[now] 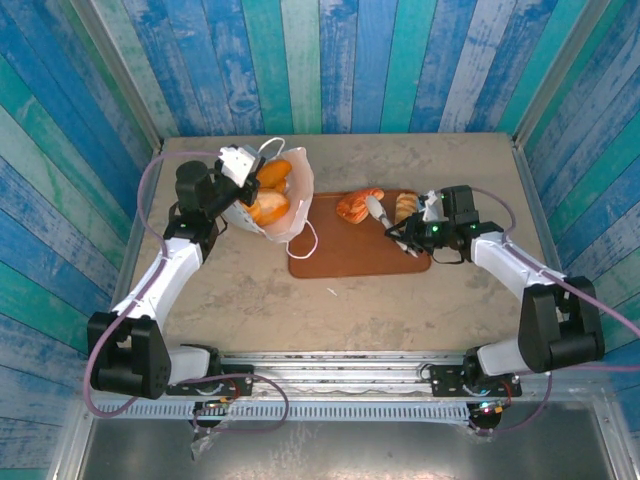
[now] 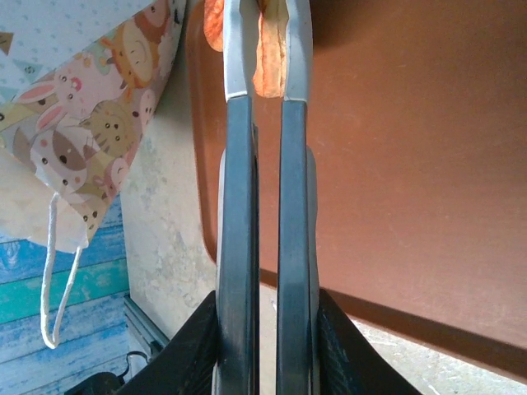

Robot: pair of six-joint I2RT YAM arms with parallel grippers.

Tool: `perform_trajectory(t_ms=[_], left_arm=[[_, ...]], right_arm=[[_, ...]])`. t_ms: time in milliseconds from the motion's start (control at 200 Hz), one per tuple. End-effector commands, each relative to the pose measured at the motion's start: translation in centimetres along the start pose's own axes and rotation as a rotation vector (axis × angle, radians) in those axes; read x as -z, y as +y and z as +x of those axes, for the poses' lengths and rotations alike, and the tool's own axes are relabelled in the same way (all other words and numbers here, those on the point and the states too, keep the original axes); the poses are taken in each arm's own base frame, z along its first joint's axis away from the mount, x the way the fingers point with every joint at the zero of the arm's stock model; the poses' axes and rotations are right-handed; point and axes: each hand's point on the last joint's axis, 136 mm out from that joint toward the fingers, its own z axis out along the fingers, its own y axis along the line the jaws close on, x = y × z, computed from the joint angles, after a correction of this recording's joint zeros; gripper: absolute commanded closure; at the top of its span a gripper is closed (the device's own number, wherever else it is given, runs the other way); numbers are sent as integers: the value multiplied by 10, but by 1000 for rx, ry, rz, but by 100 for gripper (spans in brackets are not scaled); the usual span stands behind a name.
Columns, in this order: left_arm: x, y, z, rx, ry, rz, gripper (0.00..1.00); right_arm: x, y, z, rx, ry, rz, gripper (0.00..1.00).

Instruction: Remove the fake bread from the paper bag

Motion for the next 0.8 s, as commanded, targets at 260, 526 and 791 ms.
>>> perform_trajectory(t_ms=[260, 526, 791], left_arm=[[-5, -2, 10, 14, 29, 9, 100], [-3, -1, 9, 6, 33, 2, 100], [-2, -1, 9, 3, 34, -2, 100]], right_arm=[[1, -20, -17, -17, -45, 36, 65], [2, -29, -19, -39, -60, 68, 64], [8, -29, -20, -40, -76, 83, 59]])
